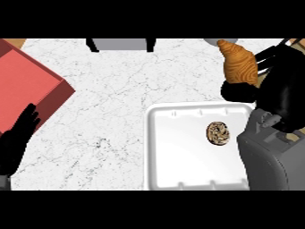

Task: Pick the croissant from the tray and place it in the tiered shelf

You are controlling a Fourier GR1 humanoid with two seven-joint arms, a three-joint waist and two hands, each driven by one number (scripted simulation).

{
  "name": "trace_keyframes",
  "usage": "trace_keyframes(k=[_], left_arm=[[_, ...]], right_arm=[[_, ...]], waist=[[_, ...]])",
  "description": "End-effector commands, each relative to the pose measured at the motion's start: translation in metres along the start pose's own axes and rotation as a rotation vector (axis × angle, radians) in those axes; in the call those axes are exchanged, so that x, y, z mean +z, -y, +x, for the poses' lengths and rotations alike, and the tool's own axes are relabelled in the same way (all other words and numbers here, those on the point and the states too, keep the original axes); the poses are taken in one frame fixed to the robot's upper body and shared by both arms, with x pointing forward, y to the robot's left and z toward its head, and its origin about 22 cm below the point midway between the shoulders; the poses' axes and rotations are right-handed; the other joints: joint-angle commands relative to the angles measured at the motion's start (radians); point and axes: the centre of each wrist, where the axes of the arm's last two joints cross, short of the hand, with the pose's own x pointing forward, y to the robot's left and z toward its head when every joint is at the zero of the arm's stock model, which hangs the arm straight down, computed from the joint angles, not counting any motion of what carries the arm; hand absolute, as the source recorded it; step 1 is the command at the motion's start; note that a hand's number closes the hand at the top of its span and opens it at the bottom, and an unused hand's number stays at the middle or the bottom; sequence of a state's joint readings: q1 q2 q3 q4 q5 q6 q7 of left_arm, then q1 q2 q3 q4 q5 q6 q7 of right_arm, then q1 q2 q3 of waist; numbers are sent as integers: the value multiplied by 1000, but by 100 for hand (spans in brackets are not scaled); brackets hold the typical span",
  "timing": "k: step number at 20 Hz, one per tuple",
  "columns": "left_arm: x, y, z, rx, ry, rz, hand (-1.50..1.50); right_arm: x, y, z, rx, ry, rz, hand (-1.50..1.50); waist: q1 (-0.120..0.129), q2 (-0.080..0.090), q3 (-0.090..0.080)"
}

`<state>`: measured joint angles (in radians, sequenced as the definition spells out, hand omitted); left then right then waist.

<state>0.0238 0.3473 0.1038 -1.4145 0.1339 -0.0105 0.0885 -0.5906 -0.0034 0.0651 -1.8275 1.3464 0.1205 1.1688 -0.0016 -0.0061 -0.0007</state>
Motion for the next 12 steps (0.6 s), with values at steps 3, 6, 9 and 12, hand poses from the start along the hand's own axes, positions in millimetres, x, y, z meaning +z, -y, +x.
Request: trace_keyframes(k=[3, 6, 9, 12], left_arm=[[-4, -3, -4, -5, -5, 25, 0], [-7, -15, 2, -6, -5, 8, 0], [7, 0, -23, 1, -2, 2, 0], [-2, 13, -9, -2, -9, 16, 0]], right_arm=[[21, 57, 21, -44, -132, -97, 150], [14, 75, 38, -76, -118, -148, 150], [3, 80, 38, -22, -134, -217, 150], [-3, 84, 45, 48, -164, -274, 150]], waist=[[-6, -1, -1], [-1, 1, -1], [-1, 1, -1], [-9, -1, -2]])
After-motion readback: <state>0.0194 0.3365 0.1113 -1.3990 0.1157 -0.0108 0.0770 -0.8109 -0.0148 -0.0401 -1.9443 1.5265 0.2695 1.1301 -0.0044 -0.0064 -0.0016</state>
